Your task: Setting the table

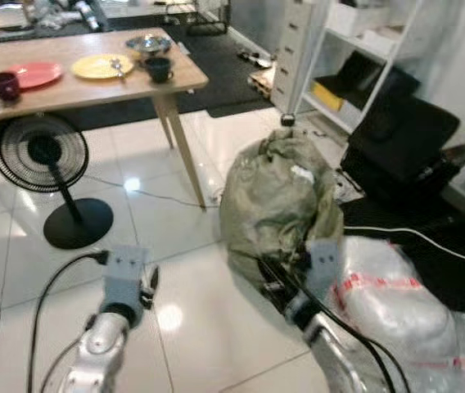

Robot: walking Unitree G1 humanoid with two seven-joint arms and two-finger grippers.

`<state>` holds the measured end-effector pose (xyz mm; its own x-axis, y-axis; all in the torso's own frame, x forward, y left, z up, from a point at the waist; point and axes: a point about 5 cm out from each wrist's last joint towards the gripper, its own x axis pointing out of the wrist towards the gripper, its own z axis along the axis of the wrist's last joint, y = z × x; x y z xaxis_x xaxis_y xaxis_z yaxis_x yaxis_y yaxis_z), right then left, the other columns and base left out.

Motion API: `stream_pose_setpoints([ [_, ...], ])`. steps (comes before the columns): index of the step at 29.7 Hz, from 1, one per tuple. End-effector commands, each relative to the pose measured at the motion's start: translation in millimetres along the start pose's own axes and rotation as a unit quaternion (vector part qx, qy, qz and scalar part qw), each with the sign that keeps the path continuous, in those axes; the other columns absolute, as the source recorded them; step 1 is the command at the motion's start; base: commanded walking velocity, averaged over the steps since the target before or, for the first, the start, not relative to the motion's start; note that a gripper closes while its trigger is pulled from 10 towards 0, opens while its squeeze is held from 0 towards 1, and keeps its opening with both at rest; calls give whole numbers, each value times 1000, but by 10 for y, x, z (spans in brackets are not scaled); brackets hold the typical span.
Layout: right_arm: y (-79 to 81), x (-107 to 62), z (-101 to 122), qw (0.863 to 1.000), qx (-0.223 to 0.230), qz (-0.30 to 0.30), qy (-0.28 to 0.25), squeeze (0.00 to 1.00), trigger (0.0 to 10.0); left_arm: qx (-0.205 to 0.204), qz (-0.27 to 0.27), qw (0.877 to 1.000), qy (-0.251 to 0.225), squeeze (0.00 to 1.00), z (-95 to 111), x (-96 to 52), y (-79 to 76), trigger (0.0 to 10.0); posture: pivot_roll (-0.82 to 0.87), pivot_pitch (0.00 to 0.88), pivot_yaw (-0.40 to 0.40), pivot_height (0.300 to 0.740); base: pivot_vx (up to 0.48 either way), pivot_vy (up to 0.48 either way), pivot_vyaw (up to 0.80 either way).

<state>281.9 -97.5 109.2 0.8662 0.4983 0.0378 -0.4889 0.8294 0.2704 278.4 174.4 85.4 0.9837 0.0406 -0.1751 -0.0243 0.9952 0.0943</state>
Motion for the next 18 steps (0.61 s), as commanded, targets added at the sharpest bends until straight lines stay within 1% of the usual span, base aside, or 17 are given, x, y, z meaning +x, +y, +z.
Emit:
stream_pose_setpoints([
  [1,-21,-36,-10,1000,12,-4,4,0,10000,-6,1,1000,-7,0,63,1,-36,10000,-28,0,35,740,0,0,775],
  [7,20,-28,30,1000,15,6,2,0,10000,-8,23,999,-29,0,199,18,-23,10000,-26,0,31,740,0,0,775],
  [18,40,-4,82,1000,12,12,-1,0,10000,-9,44,998,-43,0,315,34,3,10000,-19,0,25,740,0,0,770],
])
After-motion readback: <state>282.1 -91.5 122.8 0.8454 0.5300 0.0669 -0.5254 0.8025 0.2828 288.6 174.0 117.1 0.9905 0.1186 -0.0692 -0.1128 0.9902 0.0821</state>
